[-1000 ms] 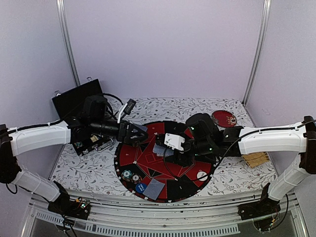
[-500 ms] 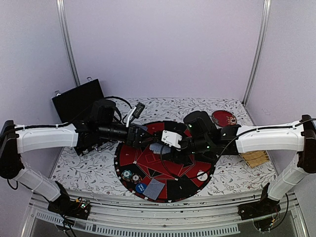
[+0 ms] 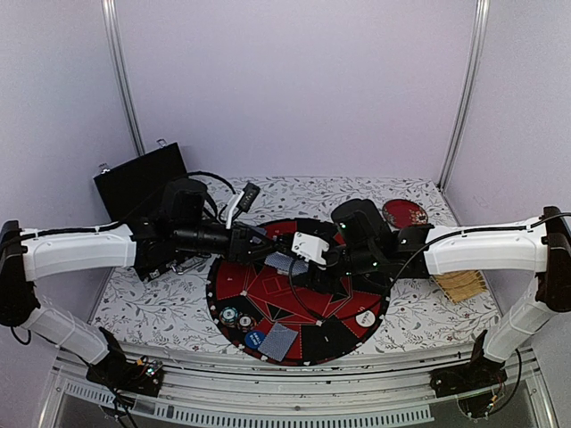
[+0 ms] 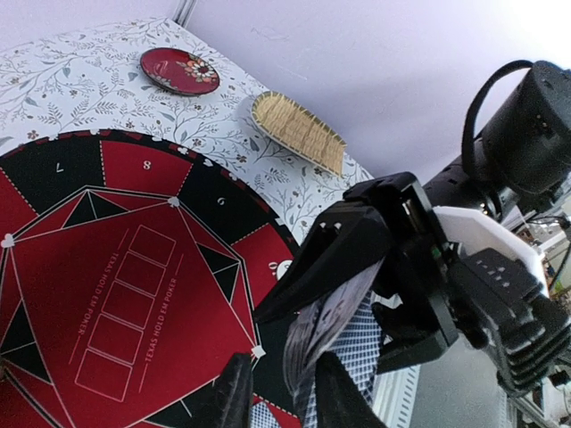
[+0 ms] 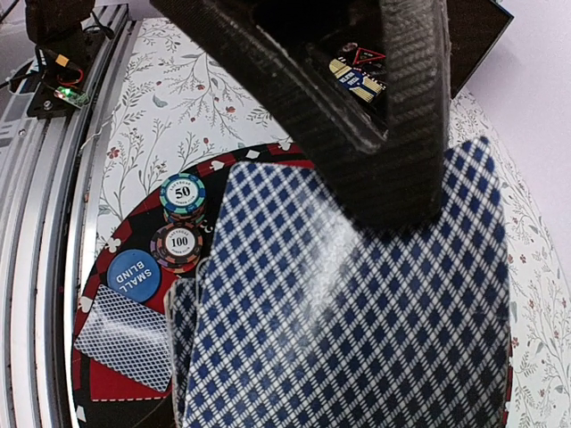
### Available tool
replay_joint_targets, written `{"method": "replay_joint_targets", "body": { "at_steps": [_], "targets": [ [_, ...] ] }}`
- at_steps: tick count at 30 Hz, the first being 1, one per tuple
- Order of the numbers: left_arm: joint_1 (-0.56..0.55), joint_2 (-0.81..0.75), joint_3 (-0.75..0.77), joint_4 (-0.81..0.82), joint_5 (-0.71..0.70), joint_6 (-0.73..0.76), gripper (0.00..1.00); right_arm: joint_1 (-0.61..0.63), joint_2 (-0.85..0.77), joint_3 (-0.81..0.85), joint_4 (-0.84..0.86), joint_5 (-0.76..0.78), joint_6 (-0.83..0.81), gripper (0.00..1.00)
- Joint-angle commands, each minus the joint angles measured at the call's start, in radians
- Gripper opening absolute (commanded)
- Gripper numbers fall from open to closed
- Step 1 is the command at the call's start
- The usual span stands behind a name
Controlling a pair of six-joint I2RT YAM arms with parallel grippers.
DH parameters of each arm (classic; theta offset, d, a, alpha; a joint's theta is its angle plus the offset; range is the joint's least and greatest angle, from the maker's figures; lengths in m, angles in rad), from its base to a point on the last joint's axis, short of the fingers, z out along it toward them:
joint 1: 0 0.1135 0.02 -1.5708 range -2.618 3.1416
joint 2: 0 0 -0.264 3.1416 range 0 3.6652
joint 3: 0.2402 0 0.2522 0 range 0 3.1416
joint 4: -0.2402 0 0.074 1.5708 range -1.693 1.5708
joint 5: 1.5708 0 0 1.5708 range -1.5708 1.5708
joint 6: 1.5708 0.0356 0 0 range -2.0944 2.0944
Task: Distribute texas hold em gaming equipment
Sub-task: Pick up the poker card from the face-down deck piles, then distribute the poker card in the small blind area.
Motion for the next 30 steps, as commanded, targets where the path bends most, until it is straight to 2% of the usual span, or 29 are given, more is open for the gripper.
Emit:
{"method": "replay_joint_targets", "body": {
  "at_steps": [1,11,16,19,30],
  "targets": [
    [-0.015,-0.014,-0.012,0.027,0.028,-0.004,0.24,0.002,-0.004,0.019,0.028,-0.007,0.006,0.52],
    [-0.017,-0.055,-0.021,-0.016,-0.015,0.012,0.2,0.002,-0.013,0.003,0.026,0.005,0.003,0.52],
    [-0.018,-0.057,-0.022,-0.02,-0.005,0.01,0.03,0.002,-0.015,0.001,0.024,0.006,0.004,0.52],
    [-0.018,-0.067,-0.023,-0.021,0.006,0.007,0.0,0.002,-0.019,-0.002,0.022,0.011,0.004,0.52],
    [-0.018,-0.129,-0.061,0.051,0.022,-0.052,0.0,-0.009,-0.016,-0.02,0.03,0.022,0.013,0.52]
  ]
}}
